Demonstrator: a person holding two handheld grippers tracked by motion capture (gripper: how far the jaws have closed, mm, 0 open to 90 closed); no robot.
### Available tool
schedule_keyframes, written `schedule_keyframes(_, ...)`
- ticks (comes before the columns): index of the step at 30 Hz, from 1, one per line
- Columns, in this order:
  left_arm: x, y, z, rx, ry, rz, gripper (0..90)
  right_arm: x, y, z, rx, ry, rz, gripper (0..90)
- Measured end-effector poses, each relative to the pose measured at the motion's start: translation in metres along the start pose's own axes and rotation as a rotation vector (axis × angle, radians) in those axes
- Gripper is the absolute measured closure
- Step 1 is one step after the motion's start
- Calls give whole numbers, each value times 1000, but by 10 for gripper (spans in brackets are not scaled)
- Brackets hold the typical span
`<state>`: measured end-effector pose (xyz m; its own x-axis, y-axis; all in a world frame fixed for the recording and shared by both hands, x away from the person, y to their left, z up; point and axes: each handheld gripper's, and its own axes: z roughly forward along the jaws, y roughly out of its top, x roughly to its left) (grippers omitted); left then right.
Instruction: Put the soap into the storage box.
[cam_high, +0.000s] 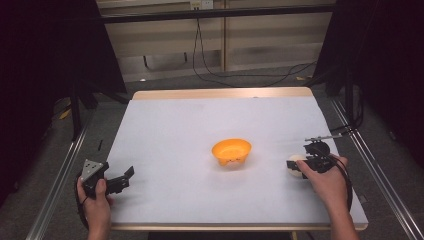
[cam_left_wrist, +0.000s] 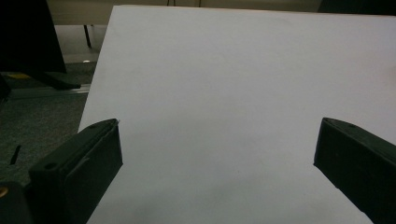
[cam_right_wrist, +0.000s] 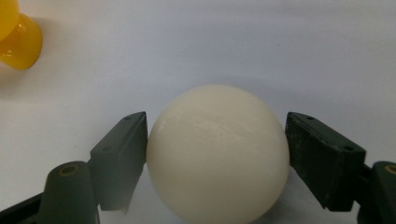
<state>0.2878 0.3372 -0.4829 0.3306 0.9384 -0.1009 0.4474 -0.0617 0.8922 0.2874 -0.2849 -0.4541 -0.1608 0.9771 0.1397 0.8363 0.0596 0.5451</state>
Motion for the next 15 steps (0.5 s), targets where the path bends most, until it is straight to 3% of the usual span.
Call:
schedule_keyframes(3, 0, 0, 0, 1, -1, -2, 9, 0, -1, 1, 7, 3, 24, 225)
schedule_keyframes(15, 0, 0, 0, 1, -5, 1, 9, 2, -4, 4, 11, -14, 12, 227)
